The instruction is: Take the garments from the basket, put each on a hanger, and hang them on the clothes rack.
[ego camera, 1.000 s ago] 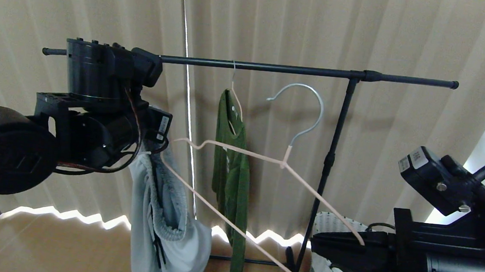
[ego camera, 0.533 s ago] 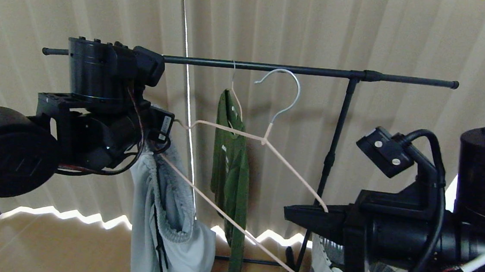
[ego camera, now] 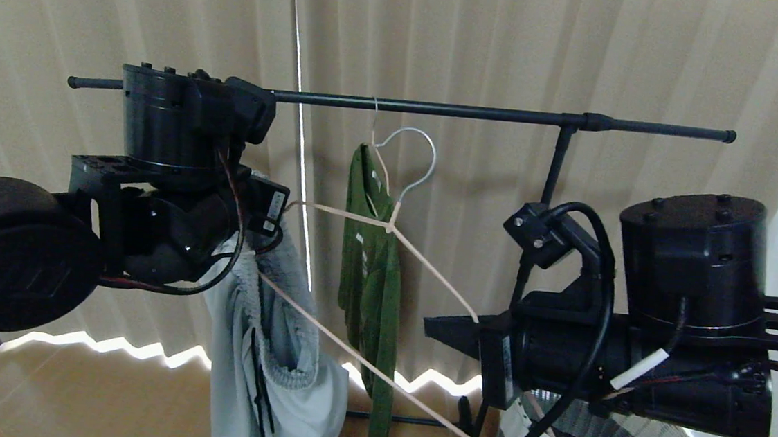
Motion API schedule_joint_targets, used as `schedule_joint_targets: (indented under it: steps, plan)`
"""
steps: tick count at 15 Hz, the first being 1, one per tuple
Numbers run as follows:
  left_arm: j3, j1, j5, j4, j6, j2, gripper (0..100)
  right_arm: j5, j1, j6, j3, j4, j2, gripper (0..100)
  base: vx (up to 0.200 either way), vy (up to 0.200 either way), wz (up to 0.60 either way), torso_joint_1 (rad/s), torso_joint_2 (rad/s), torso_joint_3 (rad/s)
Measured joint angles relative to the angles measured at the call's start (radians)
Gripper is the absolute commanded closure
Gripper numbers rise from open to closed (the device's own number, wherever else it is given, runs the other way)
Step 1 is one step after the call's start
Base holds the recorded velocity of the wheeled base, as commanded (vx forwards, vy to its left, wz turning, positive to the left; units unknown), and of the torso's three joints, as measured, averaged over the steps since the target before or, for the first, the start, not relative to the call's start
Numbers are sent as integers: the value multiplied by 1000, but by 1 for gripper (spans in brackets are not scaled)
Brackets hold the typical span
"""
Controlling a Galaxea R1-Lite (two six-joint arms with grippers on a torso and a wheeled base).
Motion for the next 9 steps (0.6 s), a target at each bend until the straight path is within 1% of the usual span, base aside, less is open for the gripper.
schedule_joint_targets:
  steps: [3, 5, 9]
  plan:
    - [4, -18, 6, 0, 0, -11, 100, -8, 10, 11, -28, 1, 48, 100, 0, 0, 0, 0, 0, 0]
    - [8, -42, 7, -1, 0, -27, 100, -9, 10, 28, -67, 1, 91, 100, 0, 0, 0, 0, 0, 0]
    - [20, -98, 6, 0, 2, -61, 100, -9, 11, 34, -126, 1, 159, 100, 0, 0, 0, 0, 0, 0]
